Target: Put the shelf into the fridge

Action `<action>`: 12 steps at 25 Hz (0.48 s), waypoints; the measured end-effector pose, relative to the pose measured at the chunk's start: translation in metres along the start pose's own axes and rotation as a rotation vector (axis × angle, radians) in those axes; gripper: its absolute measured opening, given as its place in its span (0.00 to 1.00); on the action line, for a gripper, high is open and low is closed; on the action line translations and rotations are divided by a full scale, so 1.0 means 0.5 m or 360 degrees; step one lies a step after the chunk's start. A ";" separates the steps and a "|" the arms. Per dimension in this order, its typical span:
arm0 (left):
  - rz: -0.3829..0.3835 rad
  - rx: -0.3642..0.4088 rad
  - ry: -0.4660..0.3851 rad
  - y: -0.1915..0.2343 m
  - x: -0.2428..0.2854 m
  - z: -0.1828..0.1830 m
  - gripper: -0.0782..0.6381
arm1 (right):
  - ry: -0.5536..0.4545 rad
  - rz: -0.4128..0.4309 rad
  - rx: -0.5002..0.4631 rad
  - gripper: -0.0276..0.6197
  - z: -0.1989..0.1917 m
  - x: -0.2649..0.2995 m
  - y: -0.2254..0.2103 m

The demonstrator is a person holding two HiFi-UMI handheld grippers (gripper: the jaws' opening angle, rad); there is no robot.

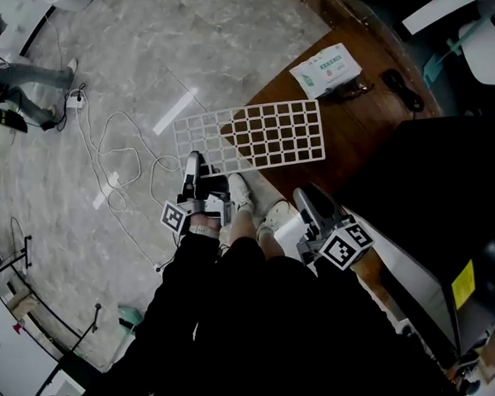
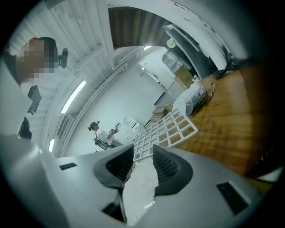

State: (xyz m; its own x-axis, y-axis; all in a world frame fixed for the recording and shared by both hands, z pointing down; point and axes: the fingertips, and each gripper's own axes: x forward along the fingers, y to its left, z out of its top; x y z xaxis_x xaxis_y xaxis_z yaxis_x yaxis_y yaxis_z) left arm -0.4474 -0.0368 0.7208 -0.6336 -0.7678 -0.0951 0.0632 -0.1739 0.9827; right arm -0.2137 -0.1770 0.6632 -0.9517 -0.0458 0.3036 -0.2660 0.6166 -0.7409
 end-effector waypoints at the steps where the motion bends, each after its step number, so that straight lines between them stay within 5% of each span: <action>1: -0.0004 -0.0013 -0.0015 -0.014 -0.010 0.000 0.17 | 0.0003 0.0020 0.0069 0.26 -0.003 -0.001 -0.001; 9: -0.0104 -0.0052 -0.0094 -0.174 -0.098 0.009 0.17 | -0.0089 0.0111 0.0413 0.40 0.009 -0.019 0.045; 12: -0.0118 -0.0039 -0.0101 -0.217 -0.129 0.009 0.17 | -0.0162 0.0255 0.0439 0.41 0.033 -0.022 0.081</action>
State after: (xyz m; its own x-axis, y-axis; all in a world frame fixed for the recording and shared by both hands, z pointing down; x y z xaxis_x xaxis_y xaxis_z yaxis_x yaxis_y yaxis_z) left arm -0.4169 0.0344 0.6208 -0.6848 -0.7117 -0.1567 0.0327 -0.2447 0.9690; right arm -0.2164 -0.1645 0.6200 -0.9915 -0.0522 0.1189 -0.1298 0.3870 -0.9129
